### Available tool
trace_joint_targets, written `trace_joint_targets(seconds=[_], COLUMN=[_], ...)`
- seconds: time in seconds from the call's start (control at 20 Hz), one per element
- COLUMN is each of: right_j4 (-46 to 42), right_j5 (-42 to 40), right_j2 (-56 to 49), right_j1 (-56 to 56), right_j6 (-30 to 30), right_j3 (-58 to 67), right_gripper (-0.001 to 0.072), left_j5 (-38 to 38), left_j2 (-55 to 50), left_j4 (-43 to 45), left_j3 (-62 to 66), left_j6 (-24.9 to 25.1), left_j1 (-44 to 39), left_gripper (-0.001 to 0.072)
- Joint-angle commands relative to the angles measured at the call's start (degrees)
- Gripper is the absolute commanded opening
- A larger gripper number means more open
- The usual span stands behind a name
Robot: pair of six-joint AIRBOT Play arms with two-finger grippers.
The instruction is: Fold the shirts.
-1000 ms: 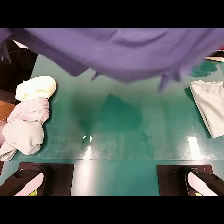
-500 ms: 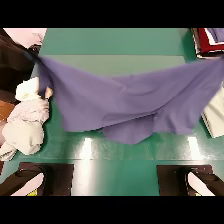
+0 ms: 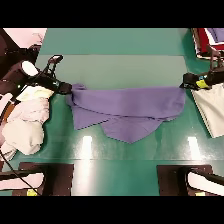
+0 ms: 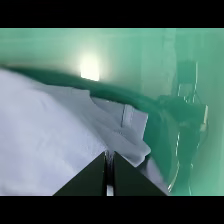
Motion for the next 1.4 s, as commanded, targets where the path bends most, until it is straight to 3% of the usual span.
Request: trace_joint_targets(seconds=[0.0,0.05,0.1,0.15,0.3,0.4,0.5,0.85,1.0,1.35], right_j4=[0.0,0.0,0.0,0.0,-0.1,0.1,1.6,1.6,1.6,1.6], right_j5=[-4.6,-4.2,-3.4,-1.7,4.1,9.2,12.9,10.2,9.0,8.6], right_j2=[-7.3,-8.6,-9.7,-10.5,-10.3,-7.9,-4.7,5.6,7.3,7.3], right_j1=[0.0,0.0,0.0,0.0,0.0,0.0,0.0,0.0,0.0,0.0], right_j6=[0.1,0.0,0.1,0.0,-2.4,-5.2,-8.3,-8.9,-8.9,-8.8], right_j3=[4.8,7.0,9.5,11.7,16.3,15.7,12.8,-1.5,-3.9,-1.3], right_gripper=[0.002,0.0064,0.0294,0.0423,0.0426,0.0426,0.0426,0.0425,0.0425,0.0425], left_j5=[4.6,3.0,0.4,-2.8,-13.3,-17.8,-19.4,-11.7,-6.3,-1.6], left_j2=[-2.0,-1.9,-1.9,-1.9,-0.9,1.9,5.6,13.9,13.9,13.9], left_j4=[0.4,0.6,1.9,3.6,7.7,7.5,7.0,-14.3,-17.4,-23.1], left_j3=[2.3,4.3,7.1,10.0,17.0,15.1,7.6,-25.8,-32.1,-36.9], left_j6=[-1.9,-1.9,-1.9,-1.9,-3.4,-7.0,-7.1,-3.1,-3.1,-0.7], left_j1=[0.0,0.1,0.1,0.0,0.7,2.7,5.0,7.9,7.8,7.4], left_gripper=[0.027,0.0579,0.0672,0.0644,0.0643,0.0643,0.0643,0.0643,0.0644,0.0643])
